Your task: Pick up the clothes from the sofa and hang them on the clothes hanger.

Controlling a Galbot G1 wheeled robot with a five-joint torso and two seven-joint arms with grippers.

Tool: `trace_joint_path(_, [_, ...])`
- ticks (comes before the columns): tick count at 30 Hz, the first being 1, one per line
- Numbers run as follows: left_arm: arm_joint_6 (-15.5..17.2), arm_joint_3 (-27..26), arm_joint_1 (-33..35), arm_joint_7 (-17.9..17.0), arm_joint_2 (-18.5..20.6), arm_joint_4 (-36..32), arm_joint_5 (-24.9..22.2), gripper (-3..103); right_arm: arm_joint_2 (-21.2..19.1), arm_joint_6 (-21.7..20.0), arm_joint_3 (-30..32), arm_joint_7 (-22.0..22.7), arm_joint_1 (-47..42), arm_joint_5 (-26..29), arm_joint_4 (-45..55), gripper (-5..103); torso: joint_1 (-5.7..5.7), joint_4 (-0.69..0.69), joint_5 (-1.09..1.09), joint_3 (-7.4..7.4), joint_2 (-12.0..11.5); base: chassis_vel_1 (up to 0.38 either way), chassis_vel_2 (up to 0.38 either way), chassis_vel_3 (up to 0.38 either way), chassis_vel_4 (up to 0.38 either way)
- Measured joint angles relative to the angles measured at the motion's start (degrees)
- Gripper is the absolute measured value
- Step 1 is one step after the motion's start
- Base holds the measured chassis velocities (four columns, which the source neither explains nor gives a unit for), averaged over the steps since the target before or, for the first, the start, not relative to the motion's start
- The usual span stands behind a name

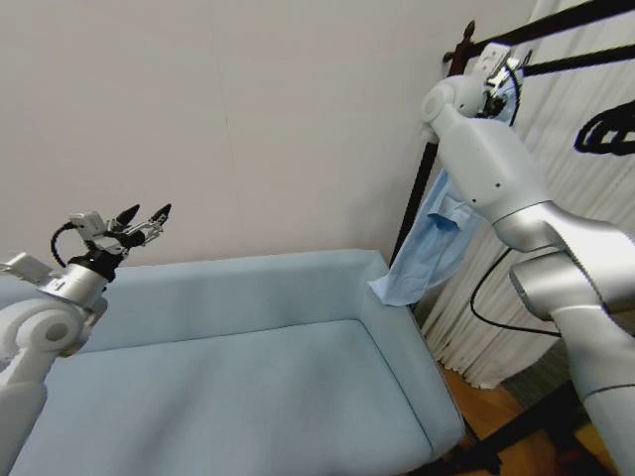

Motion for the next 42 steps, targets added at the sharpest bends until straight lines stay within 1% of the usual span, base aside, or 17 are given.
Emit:
trace_joint_path(7, [-0.27, 0.10, 0.00, 0.78, -0.18, 0.18, 0.17, 100, -0.04, 0.58, -0.15, 1.23, -0.59, -0.08, 0.63, 2, 0.00, 0.00, 0.00, 0.00, 0.00, 0.000, 0.000, 0.000, 0.000])
trace_joint_path(10, [-0.43, 0.03, 0.06, 1.13, -0.19, 0.30, 0.18, 100, 0.58, 0.82, 0.20, 0.09, -0.59, -0.64, -0.80, 2, 0.00, 0.00, 0.00, 0.00, 0.00, 0.000, 0.000, 0.000, 0.000])
trace_joint_path(14, [-0.69, -0.03, 0.17, 1.50, -0.05, 0.39, 0.07, 100, 0.69, 0.84, 0.50, -0.16, -0.70, -0.69, -1.17, 2, 0.00, 0.00, -0.01, 0.00, 0.00, 0.000, 0.000, 0.000, 0.000])
trace_joint_path(26, [-0.93, 0.08, -0.08, 1.82, 0.58, 0.39, -0.31, 100, -0.86, 1.20, 0.30, -0.13, -1.99, -0.21, -0.29, 2, 0.00, 0.00, 0.00, 0.00, 0.00, 0.000, 0.000, 0.000, 0.000])
trace_joint_path(40, [-1.00, 0.00, 0.16, 2.18, 0.44, -0.03, -0.38, 100, -0.72, 1.25, -0.14, -1.16, -2.35, 0.01, 0.48, 2, 0.00, 0.00, 0.00, 0.00, 0.00, 0.000, 0.000, 0.000, 0.000])
trace_joint_path(41, [-1.00, -0.18, 0.30, 3.22, 0.40, -0.13, -0.39, 100, -0.71, 1.27, -0.09, -1.31, -2.44, 0.01, 0.51, 4, 0.00, 0.00, -0.01, 0.00, 0.00, 0.000, 0.000, 0.000, 0.000])
trace_joint_path(42, [-1.00, -0.47, 0.52, 4.35, 0.36, -0.28, -0.39, 100, -0.70, 1.27, 0.02, -1.44, -2.54, 0.02, 0.52, 9, 0.00, 0.00, 0.00, 0.00, 0.00, 0.000, 0.000, 0.000, 0.000])
